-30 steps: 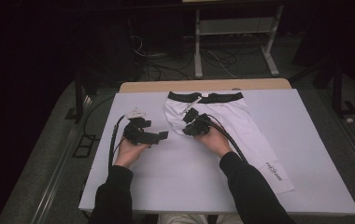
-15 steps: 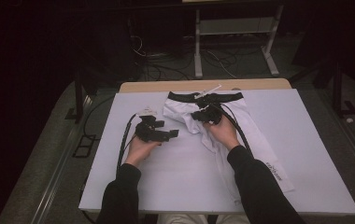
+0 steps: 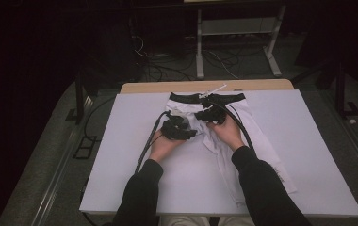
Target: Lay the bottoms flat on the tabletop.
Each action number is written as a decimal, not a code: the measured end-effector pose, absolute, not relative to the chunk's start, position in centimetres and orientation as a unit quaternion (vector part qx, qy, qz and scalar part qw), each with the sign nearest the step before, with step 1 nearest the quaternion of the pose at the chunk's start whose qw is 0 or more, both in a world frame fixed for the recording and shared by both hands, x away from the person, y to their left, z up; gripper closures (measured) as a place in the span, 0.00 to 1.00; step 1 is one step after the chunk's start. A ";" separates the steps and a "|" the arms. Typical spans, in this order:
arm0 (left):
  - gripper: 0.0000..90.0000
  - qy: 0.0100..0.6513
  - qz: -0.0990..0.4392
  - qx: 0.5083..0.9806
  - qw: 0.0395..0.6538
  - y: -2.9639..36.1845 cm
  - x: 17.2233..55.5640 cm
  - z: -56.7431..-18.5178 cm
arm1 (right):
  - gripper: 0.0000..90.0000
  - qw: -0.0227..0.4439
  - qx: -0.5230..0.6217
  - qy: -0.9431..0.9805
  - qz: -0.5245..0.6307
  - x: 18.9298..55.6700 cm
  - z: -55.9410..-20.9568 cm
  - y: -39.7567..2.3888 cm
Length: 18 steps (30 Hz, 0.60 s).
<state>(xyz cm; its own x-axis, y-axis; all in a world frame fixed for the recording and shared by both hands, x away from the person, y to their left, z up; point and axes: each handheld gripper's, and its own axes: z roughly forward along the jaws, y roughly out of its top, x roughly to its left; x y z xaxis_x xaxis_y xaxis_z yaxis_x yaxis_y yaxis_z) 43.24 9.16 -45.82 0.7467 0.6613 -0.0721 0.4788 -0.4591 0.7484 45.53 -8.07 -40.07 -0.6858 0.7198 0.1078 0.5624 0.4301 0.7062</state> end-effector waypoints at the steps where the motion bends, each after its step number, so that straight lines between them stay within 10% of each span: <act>1: 0.70 0.336 0.115 0.847 0.396 9.0 43.3 -45.8 | 0.95 0.105 0.380 0.841 0.371 45.5 -40.1 -8.0; 5: 0.98 0.343 0.092 0.841 0.407 8.9 43.4 -45.2 | 0.95 0.104 0.381 0.839 0.375 45.4 -40.1 -7.9; 18: 0.98 0.333 0.054 0.845 0.414 12.4 39.7 -41.4 | 0.81 0.092 0.384 0.825 0.404 43.2 -40.0 -8.3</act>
